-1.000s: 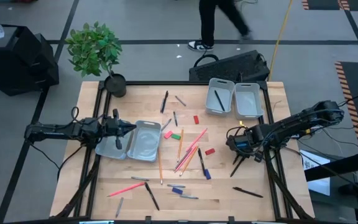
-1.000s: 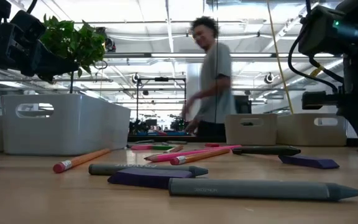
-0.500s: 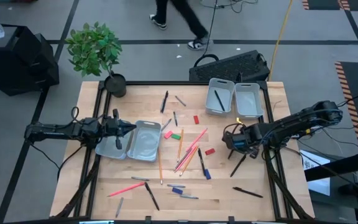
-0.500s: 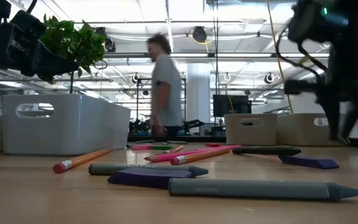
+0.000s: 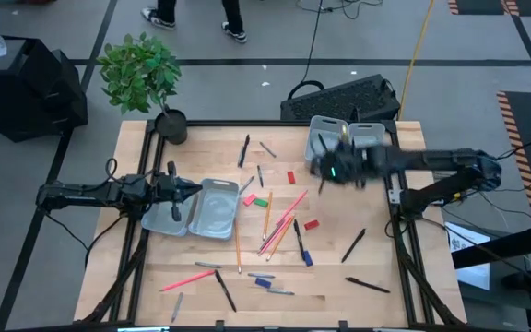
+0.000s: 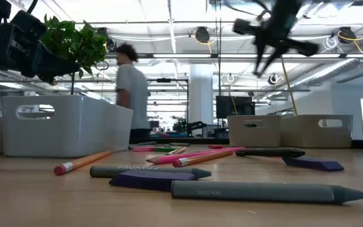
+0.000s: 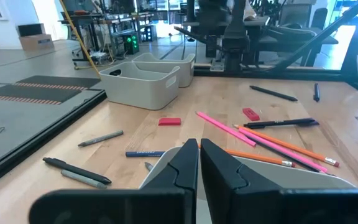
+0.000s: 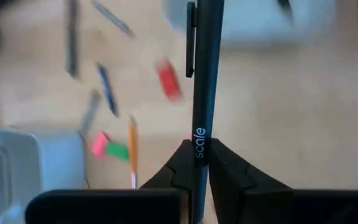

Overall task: Sort crayons/erasers/pens/pencils in bins
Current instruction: Put the black pen into the top left gray bin

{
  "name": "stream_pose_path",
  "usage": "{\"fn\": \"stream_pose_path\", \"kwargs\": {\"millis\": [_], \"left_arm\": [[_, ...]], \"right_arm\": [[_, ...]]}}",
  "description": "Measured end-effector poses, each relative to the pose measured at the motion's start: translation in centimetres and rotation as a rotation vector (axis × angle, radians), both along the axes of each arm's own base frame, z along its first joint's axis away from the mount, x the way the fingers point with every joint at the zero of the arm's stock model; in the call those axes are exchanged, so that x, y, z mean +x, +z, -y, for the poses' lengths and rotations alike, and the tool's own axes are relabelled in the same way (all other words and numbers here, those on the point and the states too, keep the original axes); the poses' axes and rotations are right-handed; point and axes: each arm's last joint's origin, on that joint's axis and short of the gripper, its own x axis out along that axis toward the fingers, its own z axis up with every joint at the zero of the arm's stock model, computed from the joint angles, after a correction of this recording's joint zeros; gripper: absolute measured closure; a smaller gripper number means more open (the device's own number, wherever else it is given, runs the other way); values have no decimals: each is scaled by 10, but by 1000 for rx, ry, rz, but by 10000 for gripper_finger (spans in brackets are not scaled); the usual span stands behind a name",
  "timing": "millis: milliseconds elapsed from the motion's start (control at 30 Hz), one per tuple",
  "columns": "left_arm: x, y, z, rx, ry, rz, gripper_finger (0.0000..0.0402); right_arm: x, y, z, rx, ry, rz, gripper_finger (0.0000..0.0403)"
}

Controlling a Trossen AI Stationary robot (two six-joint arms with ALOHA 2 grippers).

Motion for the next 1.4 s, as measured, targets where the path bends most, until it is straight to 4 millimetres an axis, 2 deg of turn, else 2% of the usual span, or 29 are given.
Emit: {"fn": "stream_pose_path", "kwargs": {"millis": [67,133,233,333,467,633,867,1033,1100,1200,1300,1400], "left_arm": [[0,0,0,0,0,0,378],[0,0,0,0,0,-1,378],[0,0,0,0,0,0,378],[0,0,0,0,0,0,378],[0,0,0,0,0,-1,378],[0,0,0,0,0,0,378],[0,0,0,0,1,-1,378],[0,0,0,0,0,0,378],[0,0,0,0,0,-1,378],[0,0,0,0,0,-1,378],[0,0,0,0,0,0,378],[0,0,0,0,0,0,378]], "right_arm": [[6,8,31,-6,63,-17,382],[9,8,62,-10,119,-50,382],[8,-4,107,2,191,-118,382],[5,-25,142,27,266,-188,382],[0,-57,170,70,368,-286,382],[5,-90,190,77,468,-335,372],[12,-117,196,108,535,-381,362],[12,-113,195,91,562,-385,319],[11,-101,190,47,531,-406,299],[12,-69,170,-42,495,-417,277],[13,-30,133,-125,460,-366,268],[14,5,81,-185,408,-276,268]]}}
